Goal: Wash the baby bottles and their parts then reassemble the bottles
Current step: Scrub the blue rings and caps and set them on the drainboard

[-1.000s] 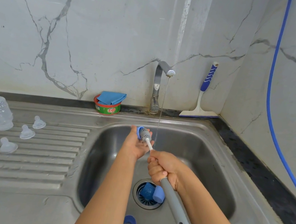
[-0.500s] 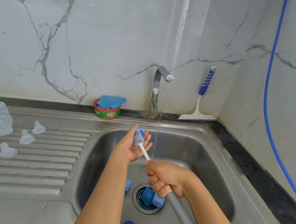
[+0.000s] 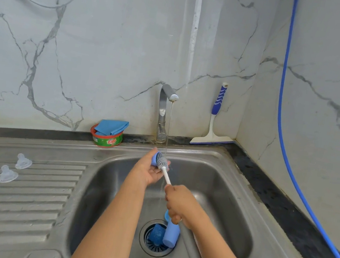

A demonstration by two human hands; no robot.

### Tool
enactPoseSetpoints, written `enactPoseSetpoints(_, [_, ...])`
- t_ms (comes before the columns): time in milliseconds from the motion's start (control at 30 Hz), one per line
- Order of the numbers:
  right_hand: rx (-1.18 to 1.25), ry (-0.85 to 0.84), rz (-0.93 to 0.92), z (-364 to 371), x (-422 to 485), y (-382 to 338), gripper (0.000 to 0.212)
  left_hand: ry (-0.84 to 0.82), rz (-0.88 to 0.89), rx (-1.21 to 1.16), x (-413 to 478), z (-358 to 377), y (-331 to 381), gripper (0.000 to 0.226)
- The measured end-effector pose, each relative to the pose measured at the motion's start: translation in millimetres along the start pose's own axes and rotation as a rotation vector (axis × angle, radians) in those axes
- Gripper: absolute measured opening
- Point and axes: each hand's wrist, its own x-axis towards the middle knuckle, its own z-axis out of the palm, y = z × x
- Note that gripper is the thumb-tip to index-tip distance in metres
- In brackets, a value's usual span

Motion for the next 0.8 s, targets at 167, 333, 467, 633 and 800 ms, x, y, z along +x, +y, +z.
enactPoseSetpoints(167, [0.22, -0.117, 0.038, -17, -1, -3, 0.028, -0.084, -0.117, 0.06, 8, 27, 11, 0.039])
enactPoseSetpoints(333, [-0.455, -0.035, 0.025, -24, -2, -1, 0.015, -0.026, -0.026, 0.397, 22, 24, 5, 0.029])
enactPoseSetpoints(467, [-0.819, 0.117, -0.085, -19, 6, 2, 0.038, -0.016, 0.07, 0.312, 28, 25, -14, 0.025])
enactPoseSetpoints(633, [-0.285, 0.104, -0.045, -16, 17, 8, 0.025, -0.043, -0.058, 0.076, 23, 23, -9, 0.044])
enactPoseSetpoints(800, [-0.043, -0.095, -0.004, -21, 8, 2, 0.02, -0.072, -0.097, 0.136, 20, 14, 13, 0.049])
